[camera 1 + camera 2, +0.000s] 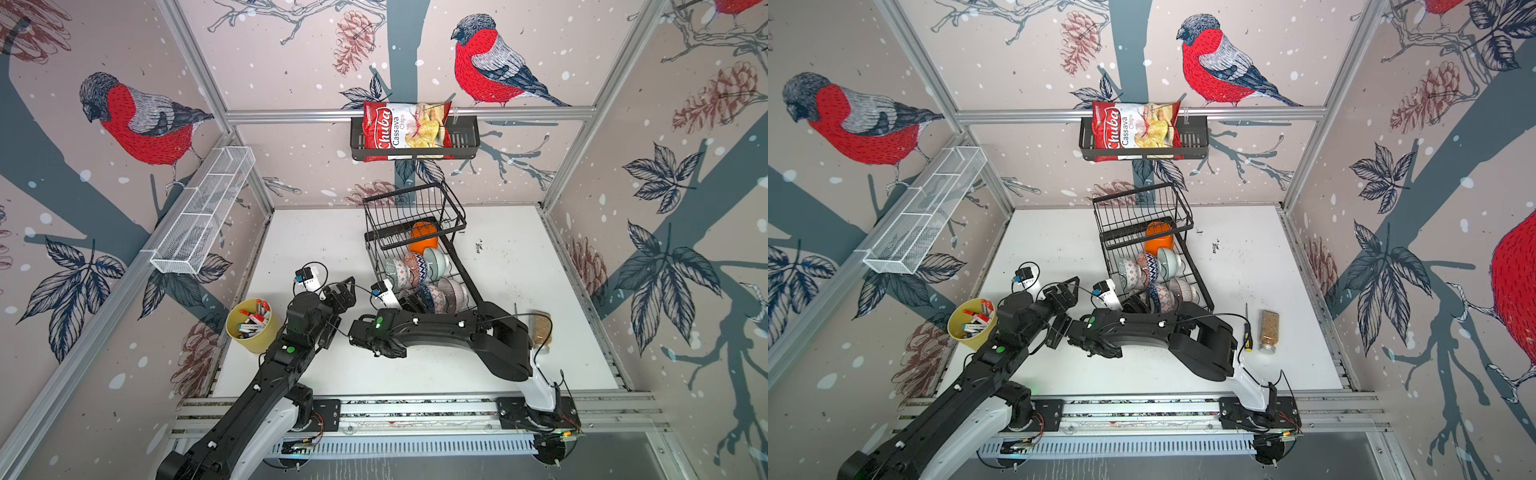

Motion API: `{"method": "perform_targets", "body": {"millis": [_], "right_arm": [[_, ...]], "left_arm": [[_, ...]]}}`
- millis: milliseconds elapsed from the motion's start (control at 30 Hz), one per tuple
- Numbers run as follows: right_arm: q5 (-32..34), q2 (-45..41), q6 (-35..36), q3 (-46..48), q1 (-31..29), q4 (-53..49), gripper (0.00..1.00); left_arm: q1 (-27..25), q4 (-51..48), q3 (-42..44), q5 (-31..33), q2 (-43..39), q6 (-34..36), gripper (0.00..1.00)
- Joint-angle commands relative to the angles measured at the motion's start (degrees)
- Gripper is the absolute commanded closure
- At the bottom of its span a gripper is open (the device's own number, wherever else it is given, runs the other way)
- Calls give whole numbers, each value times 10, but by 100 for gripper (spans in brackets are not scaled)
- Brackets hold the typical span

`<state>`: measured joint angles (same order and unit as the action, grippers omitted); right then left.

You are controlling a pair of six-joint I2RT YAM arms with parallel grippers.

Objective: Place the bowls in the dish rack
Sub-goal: 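Push the maroon-patterned bowl upright into its slot with the right gripper, then open the right gripper and withdraw it from the rack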

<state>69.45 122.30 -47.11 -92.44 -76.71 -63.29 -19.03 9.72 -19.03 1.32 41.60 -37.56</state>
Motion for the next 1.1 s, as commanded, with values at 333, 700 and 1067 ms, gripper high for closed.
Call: {"method": "perform_targets", "body": {"millis": [333, 700, 1067], "right_arm": [[-40, -77, 130, 26, 7, 168, 24], [-86, -205, 126, 119, 79, 251, 24], [-120, -323, 116, 251, 215, 296, 17]], "left_arm": [[1, -43, -43, 25, 33, 12, 5], [48, -82, -99, 65, 87, 15, 4], [118, -68, -120, 114, 147, 41, 4]]}}
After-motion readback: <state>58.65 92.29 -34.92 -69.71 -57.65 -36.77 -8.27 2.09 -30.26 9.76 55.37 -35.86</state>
